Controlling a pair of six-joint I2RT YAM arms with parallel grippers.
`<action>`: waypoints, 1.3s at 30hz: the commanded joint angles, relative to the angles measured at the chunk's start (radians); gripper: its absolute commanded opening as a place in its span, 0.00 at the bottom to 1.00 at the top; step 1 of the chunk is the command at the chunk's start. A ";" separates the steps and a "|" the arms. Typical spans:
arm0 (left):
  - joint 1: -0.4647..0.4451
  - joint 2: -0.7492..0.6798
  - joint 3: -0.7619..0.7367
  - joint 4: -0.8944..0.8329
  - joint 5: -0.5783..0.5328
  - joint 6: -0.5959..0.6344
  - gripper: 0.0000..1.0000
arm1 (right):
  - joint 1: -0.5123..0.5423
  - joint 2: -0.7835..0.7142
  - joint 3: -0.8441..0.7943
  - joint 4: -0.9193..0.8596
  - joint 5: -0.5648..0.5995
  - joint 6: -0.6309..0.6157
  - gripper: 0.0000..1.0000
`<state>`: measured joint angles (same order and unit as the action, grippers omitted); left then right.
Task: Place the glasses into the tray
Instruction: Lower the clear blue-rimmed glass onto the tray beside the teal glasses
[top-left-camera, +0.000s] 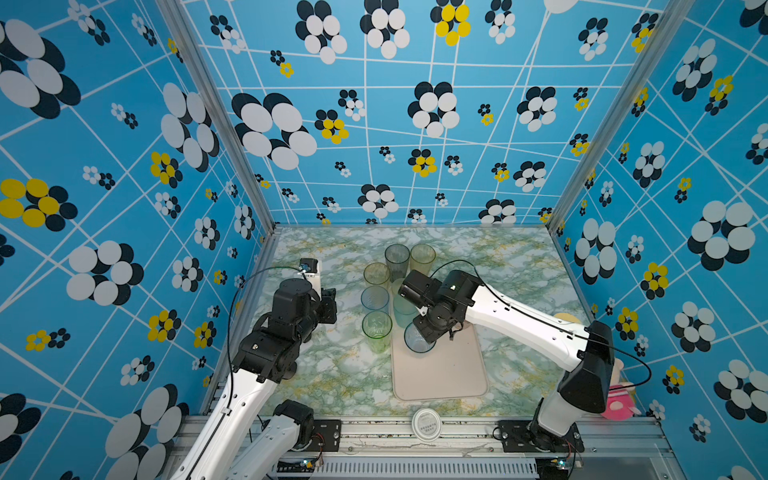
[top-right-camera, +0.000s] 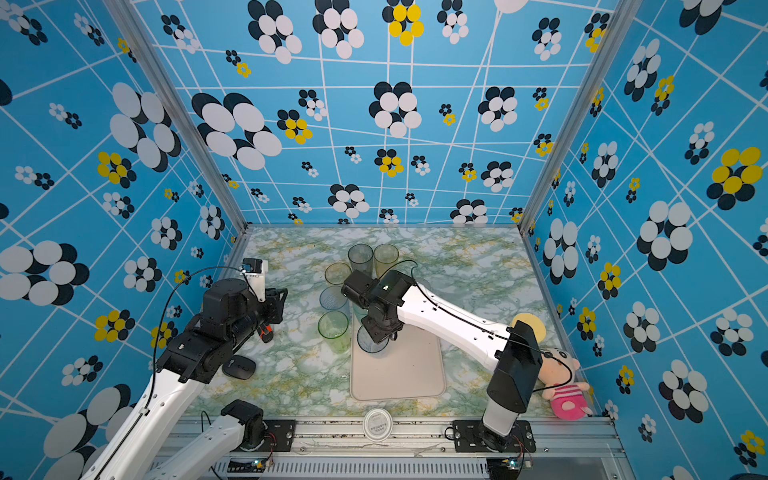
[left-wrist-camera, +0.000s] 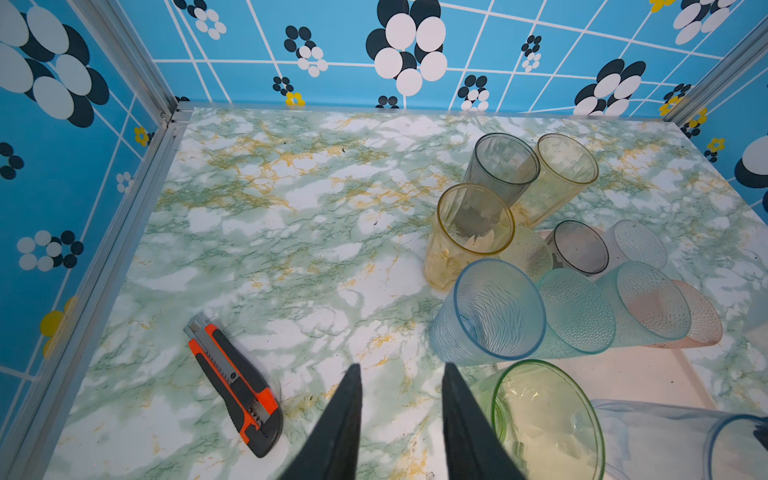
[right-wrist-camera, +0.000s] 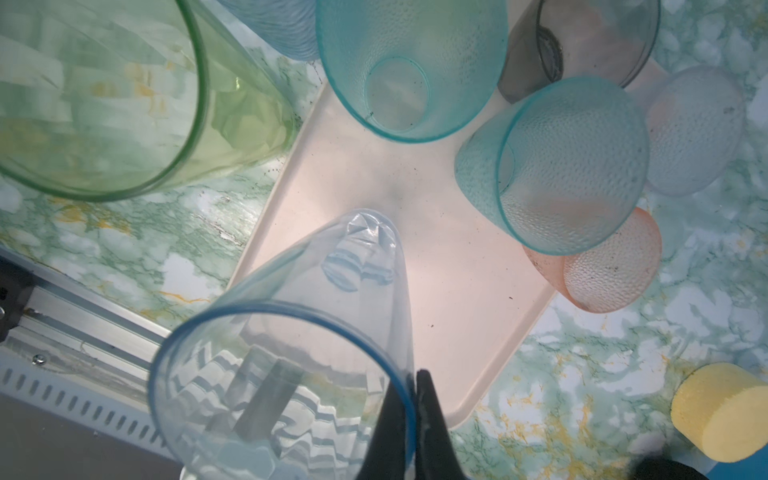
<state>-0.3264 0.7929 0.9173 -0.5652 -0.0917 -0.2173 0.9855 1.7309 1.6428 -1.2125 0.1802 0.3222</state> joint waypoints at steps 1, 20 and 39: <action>0.014 0.007 0.017 -0.006 0.022 0.000 0.34 | -0.013 0.023 0.030 0.033 -0.044 -0.033 0.00; 0.027 0.045 0.028 -0.013 0.035 0.007 0.34 | -0.064 0.080 0.049 0.103 -0.114 -0.067 0.00; 0.046 0.064 0.029 -0.019 0.055 0.012 0.34 | -0.097 0.121 0.054 0.105 -0.130 -0.084 0.00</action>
<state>-0.2916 0.8501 0.9173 -0.5728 -0.0547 -0.2165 0.8948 1.8339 1.6703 -1.1107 0.0677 0.2531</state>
